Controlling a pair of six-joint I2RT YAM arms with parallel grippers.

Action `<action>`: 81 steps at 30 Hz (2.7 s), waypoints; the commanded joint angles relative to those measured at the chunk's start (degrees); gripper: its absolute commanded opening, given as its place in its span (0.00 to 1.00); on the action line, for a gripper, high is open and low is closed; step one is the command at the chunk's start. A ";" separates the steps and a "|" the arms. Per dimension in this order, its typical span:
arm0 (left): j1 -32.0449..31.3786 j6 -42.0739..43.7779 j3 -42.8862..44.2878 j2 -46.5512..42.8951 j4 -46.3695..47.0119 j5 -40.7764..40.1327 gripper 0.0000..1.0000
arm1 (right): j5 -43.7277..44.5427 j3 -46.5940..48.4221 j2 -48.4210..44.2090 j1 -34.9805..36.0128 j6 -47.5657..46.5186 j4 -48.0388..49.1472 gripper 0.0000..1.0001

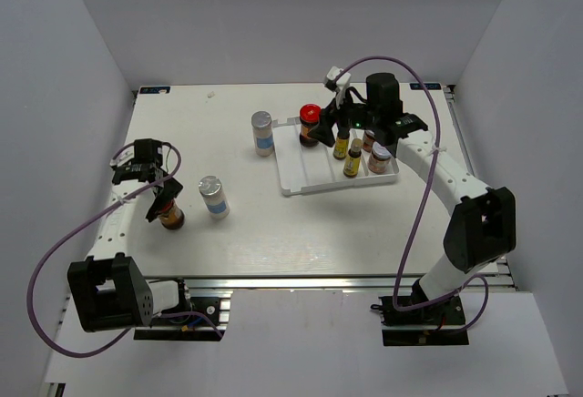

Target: Organize the condiment bottles

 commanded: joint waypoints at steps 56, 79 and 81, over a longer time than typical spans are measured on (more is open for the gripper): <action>-45.75 5.69 50.85 32.78 6.73 -2.80 0.00 | -1.38 -4.11 -9.38 -10.82 2.81 -2.14 0.22; -46.89 10.08 70.37 53.61 8.32 5.12 0.00 | -1.91 -8.06 -10.62 -13.81 3.69 -0.03 0.22; -46.98 10.26 70.63 54.32 7.71 4.68 0.00 | -2.00 -8.15 -10.70 -13.99 3.69 -0.03 0.23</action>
